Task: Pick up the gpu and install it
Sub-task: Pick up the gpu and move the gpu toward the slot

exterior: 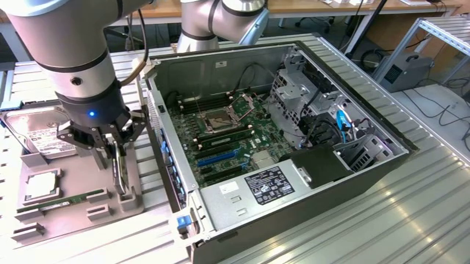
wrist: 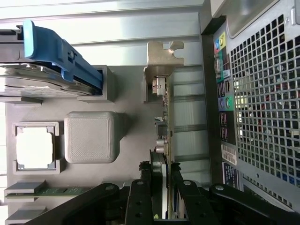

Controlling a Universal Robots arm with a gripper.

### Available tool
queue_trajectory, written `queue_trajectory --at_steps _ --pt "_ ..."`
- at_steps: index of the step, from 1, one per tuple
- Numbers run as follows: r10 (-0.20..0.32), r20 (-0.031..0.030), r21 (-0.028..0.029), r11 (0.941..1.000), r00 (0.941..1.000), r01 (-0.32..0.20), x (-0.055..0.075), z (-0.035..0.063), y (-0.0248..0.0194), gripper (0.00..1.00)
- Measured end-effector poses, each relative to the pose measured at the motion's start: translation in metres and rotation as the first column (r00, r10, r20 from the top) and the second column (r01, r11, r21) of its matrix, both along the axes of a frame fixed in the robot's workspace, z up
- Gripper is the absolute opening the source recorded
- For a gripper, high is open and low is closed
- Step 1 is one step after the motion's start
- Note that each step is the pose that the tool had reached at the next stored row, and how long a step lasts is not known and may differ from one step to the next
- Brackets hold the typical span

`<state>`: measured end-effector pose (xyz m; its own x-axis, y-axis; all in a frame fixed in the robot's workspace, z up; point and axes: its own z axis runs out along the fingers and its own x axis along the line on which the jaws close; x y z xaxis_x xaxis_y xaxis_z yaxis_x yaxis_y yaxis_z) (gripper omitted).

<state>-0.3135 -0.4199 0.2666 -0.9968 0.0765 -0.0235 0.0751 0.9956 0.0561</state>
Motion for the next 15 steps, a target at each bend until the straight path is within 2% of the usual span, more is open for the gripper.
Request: queue_trajectory --at_steps 15 --pt "0.0 0.0001 0.0001 1.0 1.0 0.0 0.0 0.0045 0.0 0.27"
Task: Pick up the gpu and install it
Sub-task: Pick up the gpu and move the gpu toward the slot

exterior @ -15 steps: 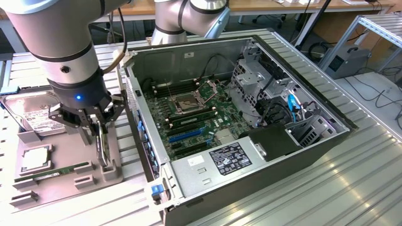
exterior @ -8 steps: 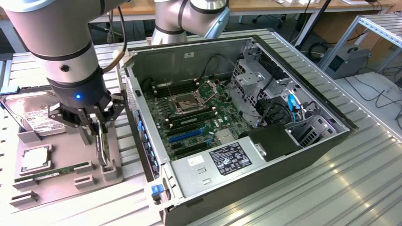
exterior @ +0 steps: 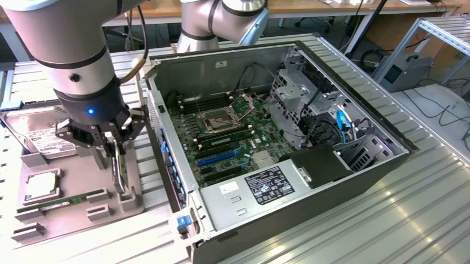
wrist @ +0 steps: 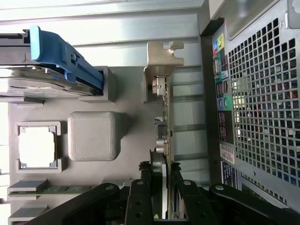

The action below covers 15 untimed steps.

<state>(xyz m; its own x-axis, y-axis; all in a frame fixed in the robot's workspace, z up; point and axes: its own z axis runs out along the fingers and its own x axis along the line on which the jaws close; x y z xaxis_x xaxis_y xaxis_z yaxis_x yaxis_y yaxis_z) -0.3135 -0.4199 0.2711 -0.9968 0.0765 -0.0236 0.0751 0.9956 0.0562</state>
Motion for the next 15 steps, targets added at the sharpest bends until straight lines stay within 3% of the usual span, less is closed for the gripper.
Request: queue_trajectory --at_steps 15 --pt "0.0 -0.0001 0.0 1.0 1.0 0.0 0.0 0.0052 0.0 0.27"
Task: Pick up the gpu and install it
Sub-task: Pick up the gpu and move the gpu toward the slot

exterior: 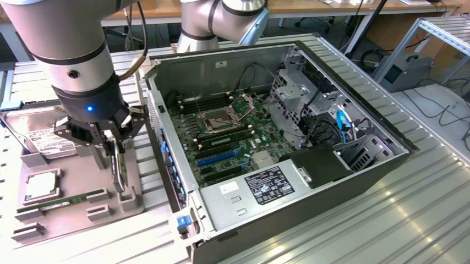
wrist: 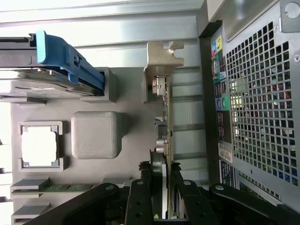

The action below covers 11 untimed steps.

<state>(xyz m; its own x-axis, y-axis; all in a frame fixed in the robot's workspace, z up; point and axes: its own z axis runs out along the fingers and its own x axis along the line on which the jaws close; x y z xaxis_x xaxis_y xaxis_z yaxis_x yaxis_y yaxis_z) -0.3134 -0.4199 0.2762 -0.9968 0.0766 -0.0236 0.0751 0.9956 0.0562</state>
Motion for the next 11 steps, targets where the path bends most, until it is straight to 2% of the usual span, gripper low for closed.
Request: queue_trajectory --at_steps 11 --pt "0.0 0.0001 0.0 1.0 1.0 0.0 0.0 0.0039 0.0 0.27"
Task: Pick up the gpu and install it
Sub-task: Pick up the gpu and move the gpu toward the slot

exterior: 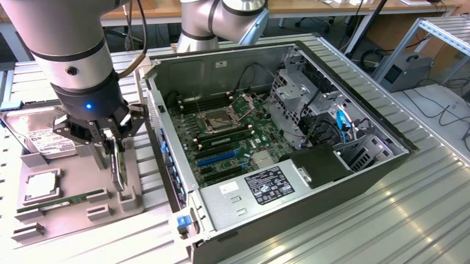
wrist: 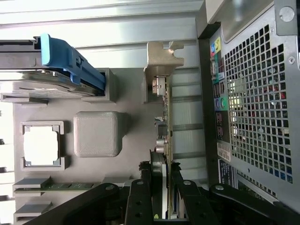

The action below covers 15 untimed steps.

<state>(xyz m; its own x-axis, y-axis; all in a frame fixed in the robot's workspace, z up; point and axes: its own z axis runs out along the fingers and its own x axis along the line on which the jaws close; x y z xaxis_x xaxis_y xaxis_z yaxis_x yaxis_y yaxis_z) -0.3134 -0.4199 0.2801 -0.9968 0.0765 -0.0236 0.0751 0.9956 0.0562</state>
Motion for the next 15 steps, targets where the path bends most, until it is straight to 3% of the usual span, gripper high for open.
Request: queue_trajectory --at_steps 15 --pt "0.0 0.0 0.0 1.0 1.0 0.0 0.0 0.0042 0.0 0.27"
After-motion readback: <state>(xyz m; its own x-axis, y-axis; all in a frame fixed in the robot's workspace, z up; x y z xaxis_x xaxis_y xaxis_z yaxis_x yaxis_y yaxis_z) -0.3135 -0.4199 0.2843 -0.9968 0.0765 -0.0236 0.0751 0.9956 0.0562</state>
